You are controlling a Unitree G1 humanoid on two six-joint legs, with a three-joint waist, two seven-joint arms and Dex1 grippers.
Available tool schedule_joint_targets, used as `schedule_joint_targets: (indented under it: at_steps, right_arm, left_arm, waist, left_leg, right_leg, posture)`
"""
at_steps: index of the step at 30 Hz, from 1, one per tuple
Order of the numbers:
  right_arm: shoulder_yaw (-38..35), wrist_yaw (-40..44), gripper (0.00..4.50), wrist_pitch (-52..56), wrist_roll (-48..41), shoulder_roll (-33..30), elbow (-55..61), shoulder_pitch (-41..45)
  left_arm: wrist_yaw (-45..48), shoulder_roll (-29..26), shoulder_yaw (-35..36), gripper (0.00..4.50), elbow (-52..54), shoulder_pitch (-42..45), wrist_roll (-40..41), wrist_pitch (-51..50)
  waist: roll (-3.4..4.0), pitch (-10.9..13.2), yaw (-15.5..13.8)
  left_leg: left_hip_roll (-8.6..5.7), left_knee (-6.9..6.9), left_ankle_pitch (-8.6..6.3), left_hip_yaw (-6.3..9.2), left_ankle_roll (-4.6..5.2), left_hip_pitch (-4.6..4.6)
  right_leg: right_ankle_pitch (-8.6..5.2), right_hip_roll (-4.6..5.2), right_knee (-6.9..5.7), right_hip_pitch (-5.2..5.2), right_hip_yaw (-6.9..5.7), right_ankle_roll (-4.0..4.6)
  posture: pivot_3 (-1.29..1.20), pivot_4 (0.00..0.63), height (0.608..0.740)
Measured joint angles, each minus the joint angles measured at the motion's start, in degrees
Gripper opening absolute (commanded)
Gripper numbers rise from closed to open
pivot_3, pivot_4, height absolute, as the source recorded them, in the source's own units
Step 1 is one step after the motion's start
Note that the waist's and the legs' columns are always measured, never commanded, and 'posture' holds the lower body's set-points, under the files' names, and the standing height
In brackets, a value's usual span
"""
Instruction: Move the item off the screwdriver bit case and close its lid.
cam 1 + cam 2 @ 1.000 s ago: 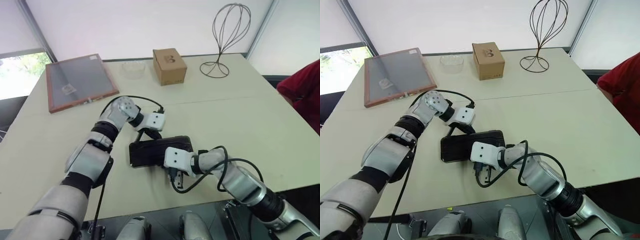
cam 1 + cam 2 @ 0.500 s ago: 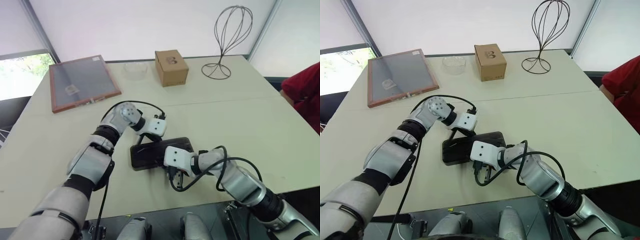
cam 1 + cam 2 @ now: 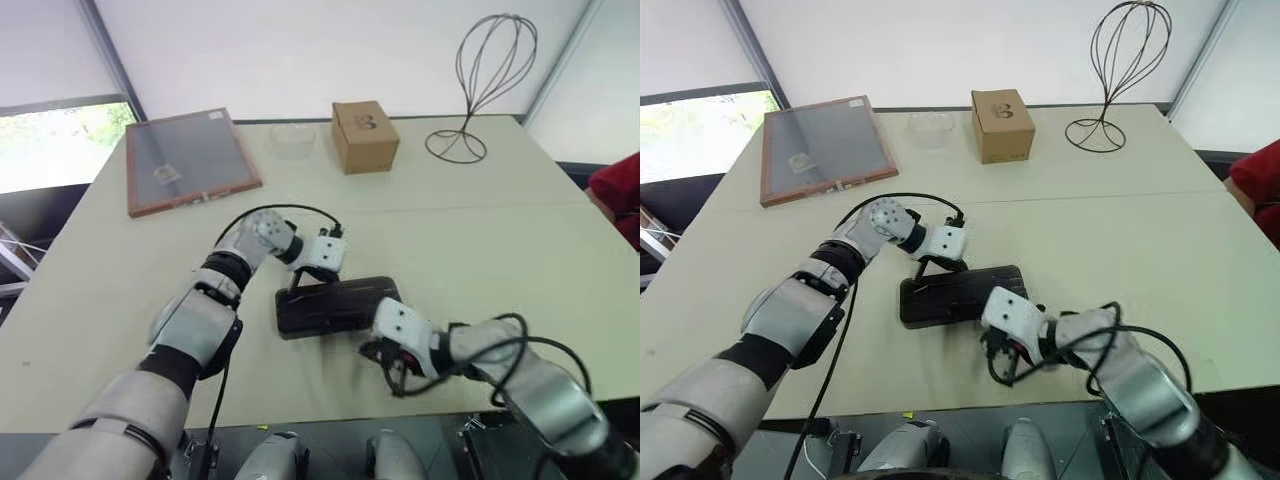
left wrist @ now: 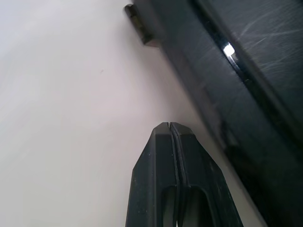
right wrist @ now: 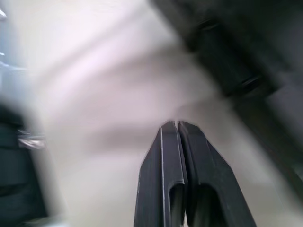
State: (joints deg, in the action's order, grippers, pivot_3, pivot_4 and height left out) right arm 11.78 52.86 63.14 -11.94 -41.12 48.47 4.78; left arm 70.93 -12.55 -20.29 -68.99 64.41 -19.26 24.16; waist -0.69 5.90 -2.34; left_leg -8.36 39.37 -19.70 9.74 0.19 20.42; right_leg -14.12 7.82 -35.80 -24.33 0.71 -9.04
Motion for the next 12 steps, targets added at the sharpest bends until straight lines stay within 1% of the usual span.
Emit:
schedule_joint_targets:
  at_steps: [3, 5, 7, 9, 11, 12]
  right_arm:
    - [-8.91, 2.4, 0.06, 3.13, -7.18, -0.12, 5.89, -4.03]
    - [-16.84, 3.76, 0.06, 5.57, -12.92, 1.21, 7.78, -4.21]
    - [-26.28, 3.63, 0.06, 7.84, -17.9, 3.73, 6.86, -0.92]
    - [-34.24, 1.59, 0.06, 8.26, -19.84, 4.6, 3.61, 3.3]
    - [-38.66, -2.63, 0.06, 6.79, -19.42, 5.3, -1.85, 6.78]
    - [-39.82, -5.57, 0.06, 4.96, -18.31, 6.43, -4.99, 8.43]
  left_arm:
    - [0.77, -1.55, 4.52, 0.0, -3.61, 0.77, 3.58, -3.91]
    - [2.7, -3.35, 8.91, 0.0, -4.36, 1.5, 7.59, -7.42]
    - [4.16, -6.18, 13.65, 0.0, -4.17, 2.68, 11.89, -11.31]
    - [4.54, -8.99, 17.88, 0.0, -2.65, 3.39, 15.72, -14.7]
    - [4.33, -11.84, 21.49, 0.0, 0.45, 2.53, 19.25, -18.07]
    - [4.01, -13.43, 23.04, 0.0, 3.67, 0.52, 21.04, -20.08]
  waist:
    - [-0.1, 0.54, 0.3]
    - [-0.23, 0.89, 0.4]
    - [-0.36, 1.22, 0.58]
    - [-0.31, 1.37, 0.62]
    - [-0.3, 1.38, 0.51]
    - [-0.26, 1.38, 0.59]
  left_leg:
    - [0.08, 0.01, 0.01, -0.05, -0.02, 0.07]
    - [0.08, 0.01, 0.01, -0.07, -0.02, 0.14]
    - [0.09, 0.03, 0.01, -0.08, -0.02, 0.19]
    - [0.07, 0.02, 0.01, -0.09, -0.02, 0.22]
    - [0.07, -0.1, 0.01, -0.07, -0.02, 0.21]
    - [0.08, -0.17, 0.01, -0.07, -0.02, 0.19]
  right_leg:
    - [0.0, -0.08, -0.05, -0.14, 0.02, 0.0]
    - [0.0, -0.07, -0.2, -0.27, 0.03, 0.0]
    - [0.01, -0.06, -0.24, -0.34, 0.02, 0.0]
    - [0.01, -0.03, -0.23, -0.35, 0.02, 0.0]
    - [0.01, -0.02, -0.26, -0.41, 0.02, 0.0]
    - [0.01, 0.0, -0.3, -0.43, 0.03, 0.0]
  posture:
    - [0.0, 0.15, 0.74]
    - [0.0, 0.15, 0.74]
    - [0.0, 0.15, 0.74]
    - [0.0, 0.15, 0.74]
    - [0.0, 0.15, 0.74]
    - [0.0, 0.15, 0.74]
